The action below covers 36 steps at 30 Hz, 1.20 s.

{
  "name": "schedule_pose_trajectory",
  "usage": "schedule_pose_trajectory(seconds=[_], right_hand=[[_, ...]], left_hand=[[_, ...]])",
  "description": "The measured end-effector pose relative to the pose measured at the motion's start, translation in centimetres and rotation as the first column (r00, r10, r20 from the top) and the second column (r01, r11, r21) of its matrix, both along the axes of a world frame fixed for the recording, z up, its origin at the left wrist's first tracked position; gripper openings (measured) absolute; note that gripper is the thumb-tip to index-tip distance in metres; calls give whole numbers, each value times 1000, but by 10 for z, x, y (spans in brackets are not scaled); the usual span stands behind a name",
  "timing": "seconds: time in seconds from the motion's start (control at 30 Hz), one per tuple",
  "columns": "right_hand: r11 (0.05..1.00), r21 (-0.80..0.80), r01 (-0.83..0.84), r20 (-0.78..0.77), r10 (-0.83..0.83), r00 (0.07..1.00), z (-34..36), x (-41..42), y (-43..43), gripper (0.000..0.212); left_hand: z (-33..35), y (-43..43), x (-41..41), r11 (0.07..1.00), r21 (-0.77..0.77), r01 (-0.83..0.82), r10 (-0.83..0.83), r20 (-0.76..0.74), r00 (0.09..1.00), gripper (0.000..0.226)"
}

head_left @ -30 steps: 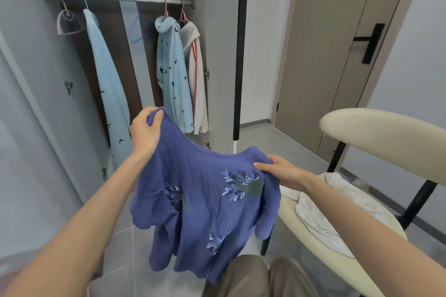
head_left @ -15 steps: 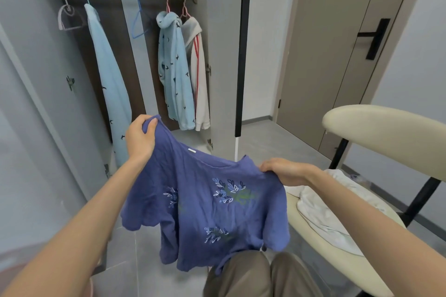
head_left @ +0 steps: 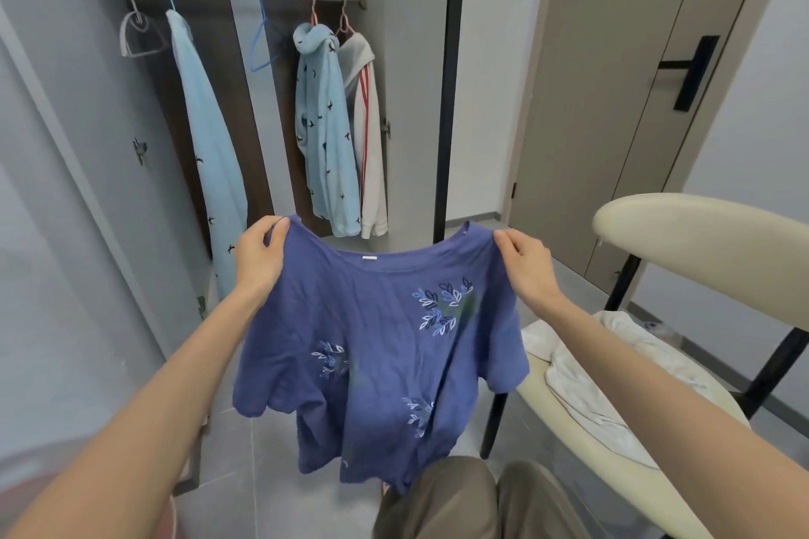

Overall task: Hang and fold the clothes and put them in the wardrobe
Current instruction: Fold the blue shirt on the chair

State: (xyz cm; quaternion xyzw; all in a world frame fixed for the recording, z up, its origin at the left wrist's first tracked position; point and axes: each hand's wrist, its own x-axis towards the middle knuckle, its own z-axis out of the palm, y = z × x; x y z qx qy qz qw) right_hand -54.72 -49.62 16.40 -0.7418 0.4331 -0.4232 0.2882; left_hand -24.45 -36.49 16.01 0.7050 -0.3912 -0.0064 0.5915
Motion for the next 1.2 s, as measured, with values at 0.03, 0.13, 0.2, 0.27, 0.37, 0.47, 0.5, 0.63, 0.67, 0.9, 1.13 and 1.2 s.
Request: schedule_pose_trajectory(seconds=[0.03, 0.13, 0.2, 0.27, 0.37, 0.47, 0.5, 0.63, 0.67, 0.9, 1.13, 1.2], right_hand=[[1000, -10, 2, 3, -2, 1000, 4, 2, 0, 39], [998, -62, 22, 41, -19, 999, 14, 6, -2, 35], [994, -110, 29, 60, -22, 998, 19, 8, -1, 34], [987, -152, 44, 117, -26, 993, 24, 11, 1, 33], [984, -176, 15, 83, 0, 997, 35, 15, 3, 30], [988, -138, -67, -105, 53, 993, 43, 18, 1, 27], [991, -111, -80, -131, 65, 989, 45, 19, 0, 26], [986, -113, -119, -310, 79, 947, 49, 13, -8, 28], [980, -156, -127, -412, 52, 910, 50, 10, -10, 35], [992, -49, -117, -633, 60, 772, 68, -8, -23, 55], [997, -4, -81, -527, 67, 847, 94, -13, -23, 21], [997, -56, -58, -423, 29, 906, 104, -19, -23, 18]], left_hand=[[0, 1, 0, 1000, -8, 16, -16, -33, 999, 28], [-4, 1, 3, 999, 6, 49, -48, -112, 992, 32], [-6, 2, 4, 998, 23, 64, -60, -132, 989, 32], [-9, 2, 3, 996, 56, 76, -67, -136, 988, 33], [-12, 5, 2, 990, 137, 38, -34, -32, 999, 34], [-16, 4, 3, 982, 188, 8, -20, 64, 998, 32], [-15, 3, 1, 981, 194, 11, -25, 73, 997, 31], [-7, 0, -2, 978, 206, 44, -86, 200, 976, 27], [-5, 0, -1, 977, 206, 56, -109, 256, 960, 24], [20, -9, 3, 919, 346, -188, -41, 559, 828, 39], [49, -24, -11, 987, 153, 39, -97, 392, 915, 23], [62, -31, -19, 994, 72, 81, -102, 363, 926, 23]])
